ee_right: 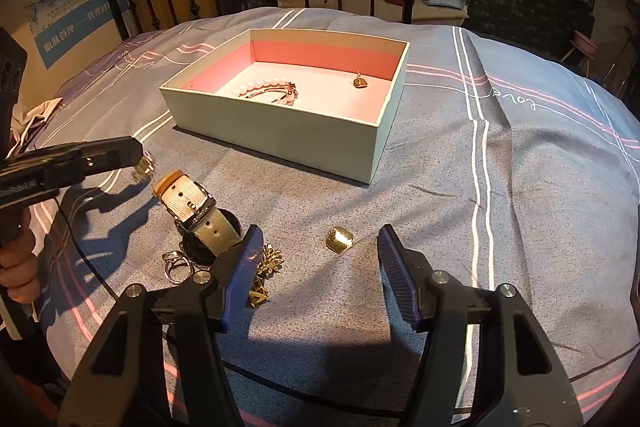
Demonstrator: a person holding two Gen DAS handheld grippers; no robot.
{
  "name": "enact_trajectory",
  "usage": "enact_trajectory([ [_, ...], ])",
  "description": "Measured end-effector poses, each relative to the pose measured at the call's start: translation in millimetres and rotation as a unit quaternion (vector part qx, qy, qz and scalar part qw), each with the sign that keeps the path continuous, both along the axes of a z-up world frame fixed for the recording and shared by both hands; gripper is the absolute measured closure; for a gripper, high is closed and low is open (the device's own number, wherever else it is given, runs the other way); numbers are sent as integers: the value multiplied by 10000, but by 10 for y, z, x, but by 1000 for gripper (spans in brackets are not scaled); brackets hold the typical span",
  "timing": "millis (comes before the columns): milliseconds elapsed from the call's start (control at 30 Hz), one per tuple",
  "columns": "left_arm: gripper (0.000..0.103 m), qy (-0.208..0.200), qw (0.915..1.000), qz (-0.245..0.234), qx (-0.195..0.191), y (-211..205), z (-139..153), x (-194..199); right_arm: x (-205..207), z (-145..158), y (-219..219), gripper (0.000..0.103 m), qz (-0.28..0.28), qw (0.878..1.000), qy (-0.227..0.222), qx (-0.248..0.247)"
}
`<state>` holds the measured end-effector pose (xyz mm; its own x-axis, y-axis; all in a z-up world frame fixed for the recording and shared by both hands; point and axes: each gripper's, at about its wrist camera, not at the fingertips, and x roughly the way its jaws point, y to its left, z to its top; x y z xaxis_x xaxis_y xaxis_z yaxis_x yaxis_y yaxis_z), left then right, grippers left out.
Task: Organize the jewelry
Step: 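Lower the left tool onto the gold ring with charm and close on it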
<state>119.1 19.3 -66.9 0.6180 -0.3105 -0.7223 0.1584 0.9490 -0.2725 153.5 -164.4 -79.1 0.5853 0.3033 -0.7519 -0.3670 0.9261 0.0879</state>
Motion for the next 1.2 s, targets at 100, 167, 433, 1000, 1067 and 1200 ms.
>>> enact_trajectory([
  [100,70,29,9999,115,-71,80,-22,-32,-8,-4,-8,43,-2,10000,2,21],
  [167,59,-35,9999,124,18,79,-5,-76,-2,-8,-5,43,-5,10000,11,30],
  [433,60,-129,9985,-244,472,-154,-49,-102,-9,-21,-10,43,-3,10000,31,58],
  [1000,90,-388,9942,-573,823,-345,-43,-8,-17,-2,-27,55,-35,9999,-19,145],
  [1067,90,-402,9960,-512,609,-284,10,-7,-1,-4,-40,56,-64,9998,9,183],
  [1200,90,-321,9988,-375,67,-149,121,56,52,5,-11,61,-35,9999,-35,98],
])
